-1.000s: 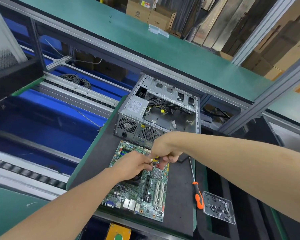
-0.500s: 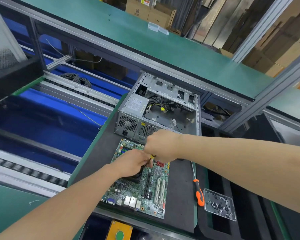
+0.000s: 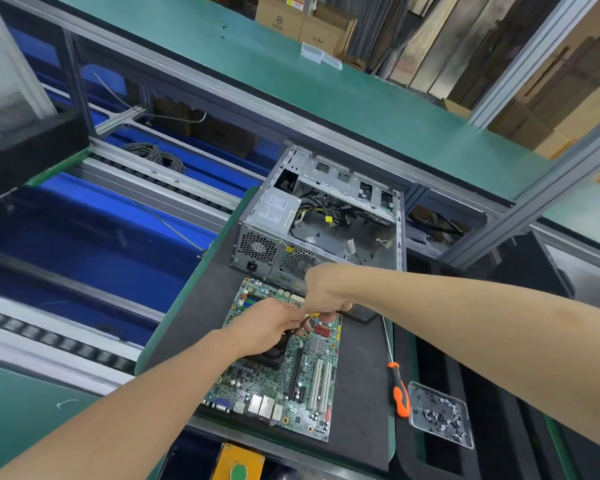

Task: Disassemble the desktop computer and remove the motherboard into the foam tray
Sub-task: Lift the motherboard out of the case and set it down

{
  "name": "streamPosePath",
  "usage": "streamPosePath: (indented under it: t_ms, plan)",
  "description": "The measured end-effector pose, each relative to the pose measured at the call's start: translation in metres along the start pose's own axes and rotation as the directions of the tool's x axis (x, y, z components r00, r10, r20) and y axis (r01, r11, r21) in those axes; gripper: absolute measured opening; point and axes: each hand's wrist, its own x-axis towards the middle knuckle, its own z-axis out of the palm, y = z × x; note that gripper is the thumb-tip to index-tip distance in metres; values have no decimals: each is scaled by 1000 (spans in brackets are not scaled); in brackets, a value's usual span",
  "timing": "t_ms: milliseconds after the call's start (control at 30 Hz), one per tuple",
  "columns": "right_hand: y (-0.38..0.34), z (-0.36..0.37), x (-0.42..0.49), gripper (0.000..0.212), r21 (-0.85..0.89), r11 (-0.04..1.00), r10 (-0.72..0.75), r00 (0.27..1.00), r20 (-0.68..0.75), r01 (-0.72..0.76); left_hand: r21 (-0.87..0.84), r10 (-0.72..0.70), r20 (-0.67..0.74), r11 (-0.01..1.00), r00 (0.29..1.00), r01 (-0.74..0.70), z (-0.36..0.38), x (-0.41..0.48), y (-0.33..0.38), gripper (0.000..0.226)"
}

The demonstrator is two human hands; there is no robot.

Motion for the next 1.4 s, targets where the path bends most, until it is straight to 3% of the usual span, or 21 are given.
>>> streamPosePath:
  t_ms: [100,233,300,367,400,433,500,567,600,667,733,800,867,933,1000,1100,1167,1267,1333,1367,1400]
  plan:
    - [-2,8,-5,39,-458,869,-304,934,-190,189,-31,12,-26,999,1000,-13,-1,-1,-1,22]
    - [7,21,-11,7,-811,501,-624,776,-98,301,-2,1,-4,1000,1000,-1,-2,-1,-2,24]
    - [12,22,-10,14,-873,395,-670,740,-60,287,-21,-14,-14,1000,1000,14,-3,-3,1,25]
    - [9,22,-13,9,-853,427,-689,719,-91,301,-38,-28,-23,999,999,28,-4,-3,3,28]
    - [6,22,-15,5,-815,489,-675,727,-128,311,-23,-48,-29,999,998,48,-4,-3,4,29]
    - [3,22,-14,17,-756,587,-627,754,-197,290,-3,-70,-29,998,997,70,-4,-4,4,28]
    - [0,22,-17,38,-469,857,-396,855,-334,214,43,-74,-24,996,997,75,-3,-5,5,28]
    - [0,16,-17,46,-34,998,-62,949,-308,54,42,-57,-40,997,998,58,-1,-5,4,27]
    - [0,12,-16,54,127,990,82,976,-201,-57,35,-49,-54,998,997,51,0,-5,5,29]
    - [0,7,-15,60,273,938,195,977,87,-212,44,-49,-45,998,998,51,1,-3,4,30]
    - [2,5,-10,49,380,895,148,960,237,-232,68,-40,-13,997,999,41,2,-2,1,28]
    - [5,2,-8,40,441,881,70,968,240,-173,72,-26,-14,997,1000,27,2,-1,0,26]
    - [4,1,-7,37,300,952,22,990,140,-64,50,-19,-21,999,1000,20,1,-1,0,24]
    - [3,2,-8,47,-117,990,-86,996,-32,82,51,-10,-3,999,1000,11,0,-1,1,21]
    - [5,8,-7,42,-490,853,-281,950,-136,182,38,-16,3,999,1000,16,0,-1,1,22]
    - [15,13,-7,12,-779,573,-574,803,-161,254,14,-28,-7,1000,1000,28,0,-2,2,22]
    - [20,18,0,26,-842,445,-705,699,-119,304,43,-45,-14,998,999,45,-1,-2,5,23]
    - [18,17,-3,30,-827,452,-734,666,-133,333,82,-58,-17,995,998,60,-2,-3,9,27]
    - [19,19,-4,11,-730,598,-665,712,-224,329,103,-56,-21,993,998,58,-2,-4,9,28]
    - [20,17,-6,14,-625,716,-592,745,-308,311,99,-51,-27,994,998,54,-1,-4,9,27]
    - [20,15,-6,35,-444,854,-453,806,-382,271,87,-47,-35,995,998,50,-1,-4,9,26]
